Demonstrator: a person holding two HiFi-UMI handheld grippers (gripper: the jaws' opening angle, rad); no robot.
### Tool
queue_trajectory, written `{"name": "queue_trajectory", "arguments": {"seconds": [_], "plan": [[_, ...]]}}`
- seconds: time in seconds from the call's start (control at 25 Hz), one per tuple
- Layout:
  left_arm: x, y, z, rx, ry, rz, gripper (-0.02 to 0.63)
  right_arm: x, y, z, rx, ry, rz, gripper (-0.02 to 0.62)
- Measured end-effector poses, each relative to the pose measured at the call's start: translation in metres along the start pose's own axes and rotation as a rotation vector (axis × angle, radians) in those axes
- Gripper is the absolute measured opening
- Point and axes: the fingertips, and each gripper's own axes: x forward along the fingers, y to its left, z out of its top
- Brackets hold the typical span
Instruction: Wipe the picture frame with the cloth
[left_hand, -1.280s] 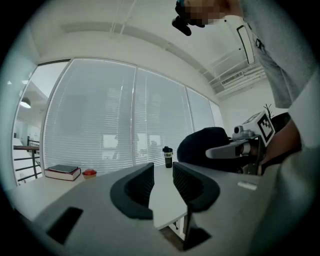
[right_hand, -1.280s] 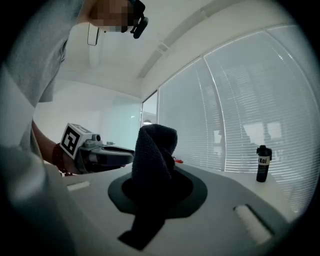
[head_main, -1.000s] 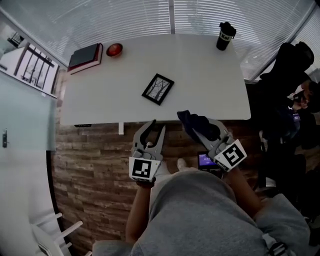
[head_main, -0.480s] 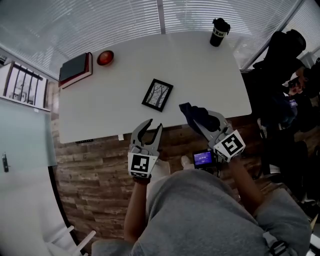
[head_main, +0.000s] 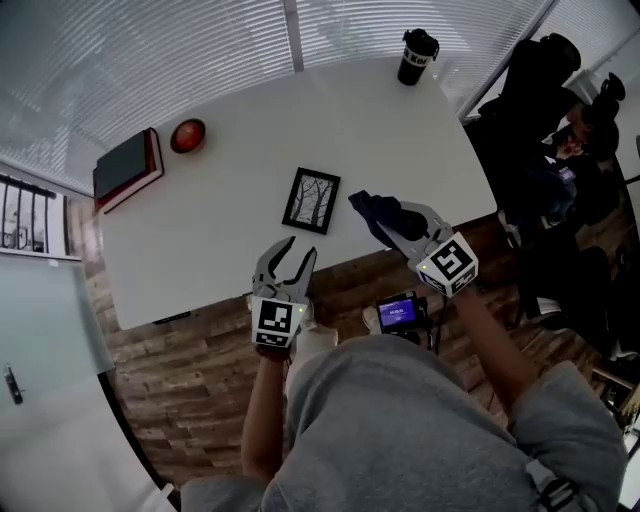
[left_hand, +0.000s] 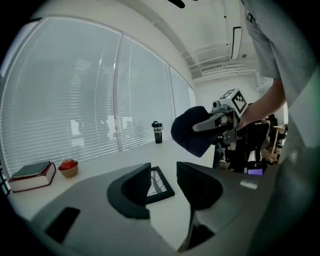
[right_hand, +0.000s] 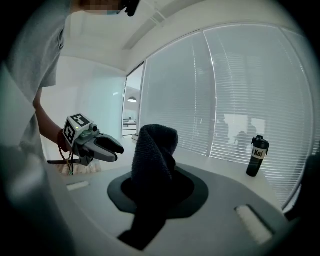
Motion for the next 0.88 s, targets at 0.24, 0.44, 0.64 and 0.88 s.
{"name": "queue_trajectory", "arguments": {"seconds": [0.24,0.44,0.64,0.88], "plan": [[0.007,0.026,-0.023,0.067,0.032,-0.117,0.182,0.038,-0.019,-0.007,0.017,0.059,-0.109,0.071],[0.015,0.042,-0.047,0.094,0.055,-0.235,0.207,0.064,-0.026,-0.020,-0.020,0.136,-0.161,0.071],[0.029,0.050,-0.061,0.090,0.070,-0.327,0.224,0.084,-0.044,-0.035,-0.050,0.221,-0.210,0.072],[0.043,0.047,-0.076,0.121,0.120,-0.384,0.227,0.098,-0.061,-0.053,-0.058,0.297,-0.223,0.075]]}}
